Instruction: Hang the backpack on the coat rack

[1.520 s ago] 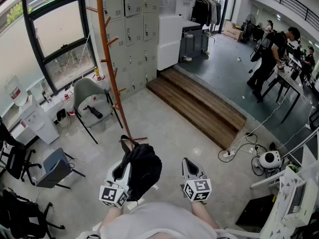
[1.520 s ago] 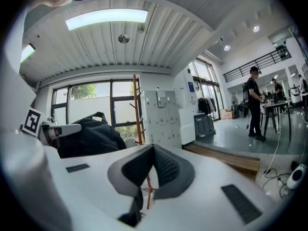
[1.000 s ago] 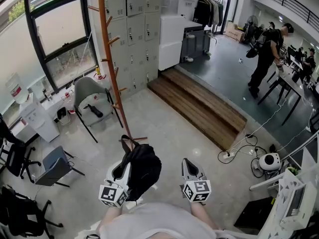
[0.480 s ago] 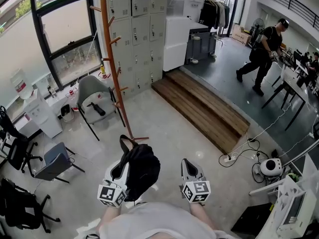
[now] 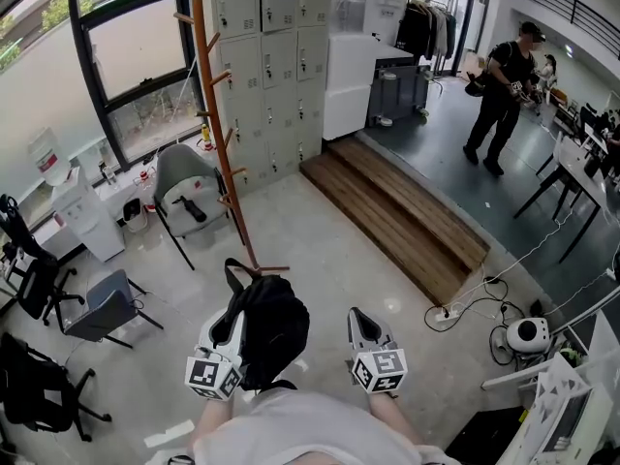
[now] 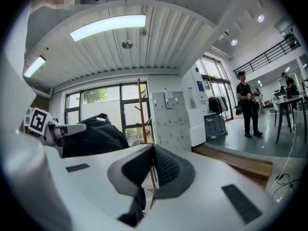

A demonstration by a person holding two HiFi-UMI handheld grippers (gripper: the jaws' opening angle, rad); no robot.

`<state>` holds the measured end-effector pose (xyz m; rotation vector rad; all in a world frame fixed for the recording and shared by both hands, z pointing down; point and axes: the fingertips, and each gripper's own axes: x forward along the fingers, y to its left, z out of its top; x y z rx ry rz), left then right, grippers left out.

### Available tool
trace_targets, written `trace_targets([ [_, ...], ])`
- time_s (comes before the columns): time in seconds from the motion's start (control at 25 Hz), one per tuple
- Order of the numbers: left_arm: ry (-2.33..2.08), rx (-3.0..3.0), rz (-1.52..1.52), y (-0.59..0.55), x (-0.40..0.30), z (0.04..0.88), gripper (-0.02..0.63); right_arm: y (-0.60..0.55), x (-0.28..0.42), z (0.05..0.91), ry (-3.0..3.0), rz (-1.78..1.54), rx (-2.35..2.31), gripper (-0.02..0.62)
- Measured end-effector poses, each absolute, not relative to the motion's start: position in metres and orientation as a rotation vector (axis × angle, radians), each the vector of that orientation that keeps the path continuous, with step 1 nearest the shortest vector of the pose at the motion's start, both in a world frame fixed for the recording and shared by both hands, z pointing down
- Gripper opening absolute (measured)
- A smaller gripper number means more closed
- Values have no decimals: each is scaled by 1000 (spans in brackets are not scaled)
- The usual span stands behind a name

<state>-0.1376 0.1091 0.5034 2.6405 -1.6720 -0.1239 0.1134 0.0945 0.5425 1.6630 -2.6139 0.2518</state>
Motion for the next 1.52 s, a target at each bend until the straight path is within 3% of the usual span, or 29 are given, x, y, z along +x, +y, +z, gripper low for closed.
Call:
trace_targets([
  [0.56,-1623,2668,-134,31,-123,510,69,28,128,548,-2597,228,1706,8],
  [1.52,-1317,2837,-131,-307,-167,507,69,-281,54,541,-2480,202,1871,8],
])
